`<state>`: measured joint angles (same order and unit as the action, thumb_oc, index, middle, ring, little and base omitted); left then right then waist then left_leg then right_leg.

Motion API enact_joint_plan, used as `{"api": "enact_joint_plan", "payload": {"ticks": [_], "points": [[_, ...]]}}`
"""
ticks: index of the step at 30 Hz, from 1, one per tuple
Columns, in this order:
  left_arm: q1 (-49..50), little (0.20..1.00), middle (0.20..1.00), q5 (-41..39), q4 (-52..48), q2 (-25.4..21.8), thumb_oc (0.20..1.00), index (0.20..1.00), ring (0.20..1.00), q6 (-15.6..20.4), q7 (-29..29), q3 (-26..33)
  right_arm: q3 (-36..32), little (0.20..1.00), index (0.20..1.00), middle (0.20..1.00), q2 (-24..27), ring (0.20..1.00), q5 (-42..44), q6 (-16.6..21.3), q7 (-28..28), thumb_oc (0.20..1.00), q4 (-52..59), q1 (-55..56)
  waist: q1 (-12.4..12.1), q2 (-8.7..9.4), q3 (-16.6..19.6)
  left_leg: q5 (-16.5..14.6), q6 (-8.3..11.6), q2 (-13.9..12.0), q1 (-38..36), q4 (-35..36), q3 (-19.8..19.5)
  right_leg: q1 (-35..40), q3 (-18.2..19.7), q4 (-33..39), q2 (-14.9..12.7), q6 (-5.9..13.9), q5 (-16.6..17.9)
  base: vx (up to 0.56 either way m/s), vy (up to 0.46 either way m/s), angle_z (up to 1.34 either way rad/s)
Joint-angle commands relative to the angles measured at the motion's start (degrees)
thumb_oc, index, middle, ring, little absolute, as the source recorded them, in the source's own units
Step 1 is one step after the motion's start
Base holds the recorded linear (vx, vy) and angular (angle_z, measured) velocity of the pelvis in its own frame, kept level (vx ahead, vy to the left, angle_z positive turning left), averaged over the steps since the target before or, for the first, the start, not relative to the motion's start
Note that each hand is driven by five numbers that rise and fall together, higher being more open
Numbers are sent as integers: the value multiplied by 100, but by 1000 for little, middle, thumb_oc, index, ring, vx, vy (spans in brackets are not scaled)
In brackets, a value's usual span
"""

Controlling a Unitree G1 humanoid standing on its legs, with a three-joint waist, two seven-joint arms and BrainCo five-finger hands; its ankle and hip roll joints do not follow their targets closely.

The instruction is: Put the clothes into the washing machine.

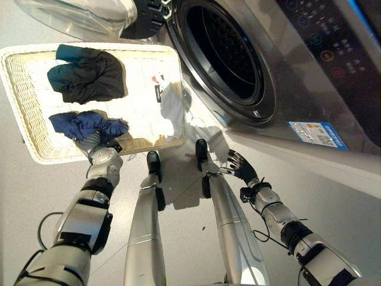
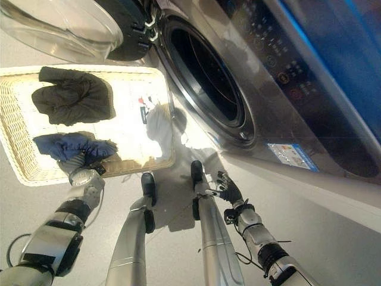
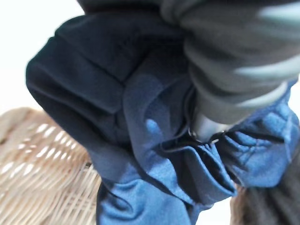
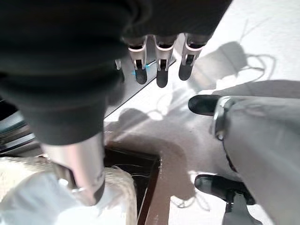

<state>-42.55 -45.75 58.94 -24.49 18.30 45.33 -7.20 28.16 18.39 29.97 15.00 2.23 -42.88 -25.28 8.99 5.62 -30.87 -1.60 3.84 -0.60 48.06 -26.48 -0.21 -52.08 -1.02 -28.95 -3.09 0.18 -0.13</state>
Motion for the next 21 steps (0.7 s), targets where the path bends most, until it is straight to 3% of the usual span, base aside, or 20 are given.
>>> {"api": "enact_joint_plan", "payload": {"ticks": [1, 3, 4, 6, 9, 10, 11, 12, 13, 15, 17, 20, 21], "points": [[393, 200, 200, 437, -379, 49, 200, 200, 200, 549, 416, 181, 84, 1000, 1000, 1000, 36, 1000, 25, 199, -52, 1000, 471, 442, -316, -70, 107, -354, -13, 229, -127, -340, 233, 397, -222, 336, 333, 42, -174, -9, -27, 8], [393, 200, 200, 437, -379, 49, 200, 200, 200, 549, 416, 181, 84, 1000, 1000, 1000, 36, 1000, 25, 199, -52, 1000, 471, 442, -316, -70, 107, -354, -13, 229, -127, -340, 233, 397, -222, 336, 333, 42, -174, -15, -35, 18], [1004, 200, 200, 972, -1060, 226, 200, 200, 200, 650, 634, 121, -27, 1000, 1000, 1000, 71, 1000, -92, 281, -112, 1000, 730, 552, -523, -217, 107, -43, 74, 232, -583, 141, 102, 945, -341, 528, 321, 60, -261, -39, -79, 20], [1191, 200, 200, 1034, -1270, 279, 200, 200, 200, 706, 577, 116, -74, 1000, 1000, 1000, 66, 1000, -158, 312, -105, 1000, 852, 576, -581, -258, 107, 49, 104, 228, -714, 290, 78, 1112, -398, 620, 301, 76, -262, -31, -64, 15], [1547, 200, 200, 311, -1695, 406, 200, 200, 200, 1073, -479, 161, -146, 1000, 1000, 1000, 51, 1000, -242, 362, -63, 1000, 1113, 532, -695, -331, 107, 179, 152, 228, -963, 538, 51, 1427, -539, 788, 245, 109, -265, -28, -34, 16], [1821, 238, 238, -188, -1984, 611, 238, 238, 238, 1335, -1449, 156, -234, 1000, 1000, 1000, 48, 1000, -354, 358, -20, 1000, 1290, 422, -764, -397, 107, 293, 165, 233, -1098, 705, 33, 1581, -625, 909, 203, 127, -212, -12, -13, 10], [1990, 253, 253, -310, -2157, 718, 253, 253, 253, 1378, -1766, 118, -302, 1000, 1000, 1000, 39, 1000, -435, 319, 2, 1000, 1387, 378, -801, -433, 107, 314, 168, 230, -1178, 775, 24, 1669, -656, 959, 178, 140, -211, -10, -4, 17], [2347, 253, 253, -424, -2547, 905, 253, 253, 253, 1412, -2510, -20, -431, 1000, 1000, 1000, 22, 1000, -619, 239, 53, 1000, 1612, 279, -887, -518, 107, 311, 175, 228, -1338, 864, 20, 1847, -725, 1027, 130, 169, -234, -4, 7, 20], [2373, 253, 253, -452, -2602, 926, 253, 253, 253, 1394, -2671, -32, -454, 1000, 1000, 1000, 23, 1000, -641, 235, 51, 1000, 1645, 244, -899, -532, 107, 368, 175, 226, -1334, 908, 17, 1848, -738, 1068, 124, 170, -184, 8, 20, 22], [2756, 241, 241, -647, -3198, 930, 241, 241, 241, 1033, -3790, -227, -553, 1000, 1000, 1000, 78, 1000, -895, 52, -17, 1000, 2009, 68, -992, -648, 107, 469, 184, 189, -1558, 1137, 29, 2086, -797, 1216, 100, 191, -154, 33, 47, 17], [2906, 200, 200, -545, -3555, 799, 200, 200, 200, 718, -4413, -384, -585, 1000, 1000, 1000, 149, 1000, -960, -82, -233, 1000, 2226, -25, -1030, -706, 107, 535, 181, 158, -1683, 1258, 66, 2227, -829, 1289, 89, 198, -144, 45, 83, 8], [2959, 200, 200, -333, -3781, 642, 200, 200, 200, 475, -4949, -576, -570, 1000, 1000, 1000, 203, 1000, -893, -301, -488, 1000, 2408, -119, -1053, -763, 107, 598, 186, 134, -1833, 1392, 85, 2369, -845, 1350, 86, 206, -141, 33, 95, 12], [2945, 200, 200, -174, -3845, 558, 200, 200, 200, 273, -5424, -721, -508, 1000, 1000, 1000, 214, 1000, -840, -446, -674, 1000, 2479, -186, -1063, -800, 107, 646, 180, 121, -1918, 1479, 87, 2440, -839, 1367, 93, 207, -143, 31, 94, 12]]}}
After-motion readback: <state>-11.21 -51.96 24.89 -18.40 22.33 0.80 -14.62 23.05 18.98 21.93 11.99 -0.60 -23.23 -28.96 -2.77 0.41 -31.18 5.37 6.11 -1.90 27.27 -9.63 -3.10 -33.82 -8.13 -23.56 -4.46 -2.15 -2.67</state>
